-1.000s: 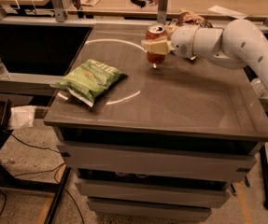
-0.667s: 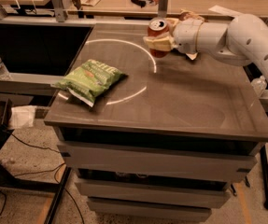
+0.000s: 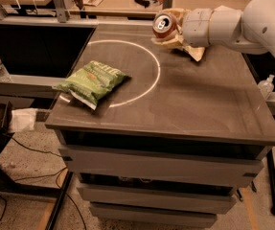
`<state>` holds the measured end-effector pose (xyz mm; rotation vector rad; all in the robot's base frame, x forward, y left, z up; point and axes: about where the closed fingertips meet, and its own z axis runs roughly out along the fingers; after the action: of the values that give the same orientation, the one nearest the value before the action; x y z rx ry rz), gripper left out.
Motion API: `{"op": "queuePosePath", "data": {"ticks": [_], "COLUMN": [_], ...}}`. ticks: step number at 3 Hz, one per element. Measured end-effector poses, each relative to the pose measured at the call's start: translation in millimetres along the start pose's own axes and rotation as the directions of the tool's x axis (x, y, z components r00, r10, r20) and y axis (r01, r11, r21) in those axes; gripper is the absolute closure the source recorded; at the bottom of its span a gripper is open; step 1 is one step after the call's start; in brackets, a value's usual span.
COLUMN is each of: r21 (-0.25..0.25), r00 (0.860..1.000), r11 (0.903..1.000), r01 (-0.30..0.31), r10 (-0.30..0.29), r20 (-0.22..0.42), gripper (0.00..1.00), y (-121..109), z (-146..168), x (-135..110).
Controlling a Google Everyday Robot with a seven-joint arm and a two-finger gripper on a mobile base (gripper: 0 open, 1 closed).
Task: Knock coke can over
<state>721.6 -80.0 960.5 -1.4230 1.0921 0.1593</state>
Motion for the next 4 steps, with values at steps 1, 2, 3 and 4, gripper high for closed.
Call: {"op": "queuePosePath", "data": {"ticks": [1,2,3,4], "r21": [-0.143,-0.358,-0.541,-0.629], "r00": [0.985,0.942,0.887,0.843], "r11": [0.9769,0.8927,0.7677,0.6795], "r01": [0.159,0.273,0.344,0.377], "r10": [-0.167,-0.323,-0.454,-0.534], "r20": [-0.049,-0.087,-0.08,-0.071], "gripper": [1.0,1.0,1.0,1.0], "y": [6,33,61,80], "z": [-1,-4,-11,-20], "x": [6,17,27,34]}}
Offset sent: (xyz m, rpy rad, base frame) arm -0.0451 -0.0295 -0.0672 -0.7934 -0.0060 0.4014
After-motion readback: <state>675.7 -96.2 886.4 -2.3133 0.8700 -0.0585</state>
